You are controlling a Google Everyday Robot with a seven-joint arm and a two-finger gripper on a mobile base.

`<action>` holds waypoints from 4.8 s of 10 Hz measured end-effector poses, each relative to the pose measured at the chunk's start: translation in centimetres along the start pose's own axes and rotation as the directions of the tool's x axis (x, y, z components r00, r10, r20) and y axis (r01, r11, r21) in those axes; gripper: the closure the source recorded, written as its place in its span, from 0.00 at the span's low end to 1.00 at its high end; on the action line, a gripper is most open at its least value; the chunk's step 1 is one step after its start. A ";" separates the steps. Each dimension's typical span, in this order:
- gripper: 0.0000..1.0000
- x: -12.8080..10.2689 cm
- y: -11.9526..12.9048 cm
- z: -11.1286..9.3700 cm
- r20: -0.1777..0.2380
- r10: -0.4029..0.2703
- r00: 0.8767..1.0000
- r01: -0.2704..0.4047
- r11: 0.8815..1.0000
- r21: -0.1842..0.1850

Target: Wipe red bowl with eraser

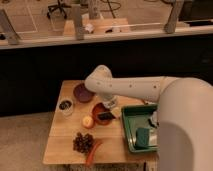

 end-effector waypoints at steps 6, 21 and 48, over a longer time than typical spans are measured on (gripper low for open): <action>1.00 0.8 -3.9 -0.1 -0.064 0.042 0.997 -0.042 0.999 0.003; 1.00 -0.6 0.1 0.1 -0.028 -0.067 0.997 0.067 0.998 -0.017; 1.00 0.4 -2.5 -0.7 -0.059 -0.034 0.998 0.035 0.999 0.007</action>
